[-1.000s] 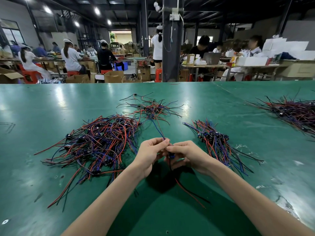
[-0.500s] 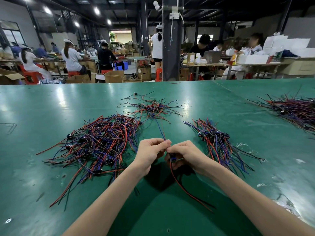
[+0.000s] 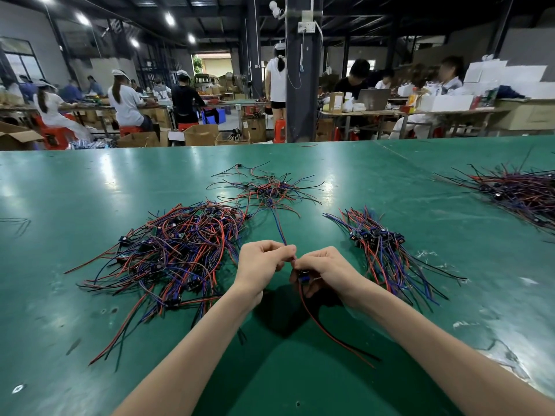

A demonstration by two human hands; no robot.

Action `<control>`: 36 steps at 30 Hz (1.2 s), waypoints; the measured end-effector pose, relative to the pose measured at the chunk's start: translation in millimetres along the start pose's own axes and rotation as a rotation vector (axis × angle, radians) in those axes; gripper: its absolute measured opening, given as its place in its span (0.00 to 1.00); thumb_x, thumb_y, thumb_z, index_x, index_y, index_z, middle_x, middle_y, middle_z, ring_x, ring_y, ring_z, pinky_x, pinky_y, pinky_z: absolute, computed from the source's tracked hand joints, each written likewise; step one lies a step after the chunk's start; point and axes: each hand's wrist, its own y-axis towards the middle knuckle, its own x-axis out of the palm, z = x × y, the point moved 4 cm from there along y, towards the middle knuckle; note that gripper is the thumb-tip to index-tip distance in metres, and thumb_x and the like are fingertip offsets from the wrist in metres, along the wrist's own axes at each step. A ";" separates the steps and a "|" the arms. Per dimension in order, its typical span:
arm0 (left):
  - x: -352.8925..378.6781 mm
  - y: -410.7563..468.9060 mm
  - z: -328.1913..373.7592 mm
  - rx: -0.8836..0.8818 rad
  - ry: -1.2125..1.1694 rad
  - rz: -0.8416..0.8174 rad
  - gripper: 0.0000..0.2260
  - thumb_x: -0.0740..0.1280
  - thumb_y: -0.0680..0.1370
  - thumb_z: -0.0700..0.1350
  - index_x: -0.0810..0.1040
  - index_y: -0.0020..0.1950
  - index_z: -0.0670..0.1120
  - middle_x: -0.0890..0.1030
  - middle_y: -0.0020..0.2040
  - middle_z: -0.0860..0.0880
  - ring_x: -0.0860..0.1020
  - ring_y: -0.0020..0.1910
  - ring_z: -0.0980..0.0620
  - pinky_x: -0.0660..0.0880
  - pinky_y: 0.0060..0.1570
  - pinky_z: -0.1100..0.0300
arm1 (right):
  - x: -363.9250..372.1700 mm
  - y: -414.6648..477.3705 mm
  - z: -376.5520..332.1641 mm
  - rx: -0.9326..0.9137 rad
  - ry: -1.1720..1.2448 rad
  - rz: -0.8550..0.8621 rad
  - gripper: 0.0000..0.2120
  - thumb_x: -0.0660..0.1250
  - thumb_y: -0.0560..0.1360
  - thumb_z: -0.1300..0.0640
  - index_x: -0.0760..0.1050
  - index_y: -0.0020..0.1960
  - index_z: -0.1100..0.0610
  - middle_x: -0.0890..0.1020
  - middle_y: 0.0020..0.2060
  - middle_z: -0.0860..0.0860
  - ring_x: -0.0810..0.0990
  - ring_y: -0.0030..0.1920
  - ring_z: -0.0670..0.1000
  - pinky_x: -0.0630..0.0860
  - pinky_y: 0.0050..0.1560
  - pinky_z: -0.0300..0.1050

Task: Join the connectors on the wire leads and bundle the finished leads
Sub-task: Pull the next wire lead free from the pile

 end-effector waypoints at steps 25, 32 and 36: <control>-41.5 22.9 4.0 -0.333 -0.554 0.169 0.18 0.67 0.77 0.39 0.79 0.27 0.41 0.78 0.27 0.49 0.69 0.19 0.59 0.70 0.20 0.69 | 3.0 -6.7 -0.8 -0.012 -0.096 -0.016 0.17 0.65 0.75 0.63 0.79 0.28 0.58 0.80 0.27 0.56 0.76 0.26 0.52 0.71 0.23 0.36; -46.0 23.7 7.4 -0.158 -0.322 0.238 0.09 0.69 0.76 0.41 0.82 0.37 0.41 0.82 0.30 0.51 0.70 0.24 0.60 0.73 0.26 0.68 | 3.1 -8.7 -1.4 -0.007 -0.096 -0.038 0.14 0.64 0.76 0.63 0.78 0.32 0.63 0.79 0.24 0.52 0.75 0.21 0.46 0.70 0.22 0.35; -53.0 21.0 9.7 -0.026 -0.180 0.328 0.08 0.73 0.73 0.41 0.83 0.33 0.45 0.81 0.30 0.50 0.71 0.25 0.59 0.74 0.29 0.67 | 2.5 -8.4 -0.6 0.003 -0.111 -0.032 0.15 0.65 0.75 0.62 0.79 0.31 0.62 0.79 0.24 0.54 0.74 0.21 0.47 0.70 0.22 0.35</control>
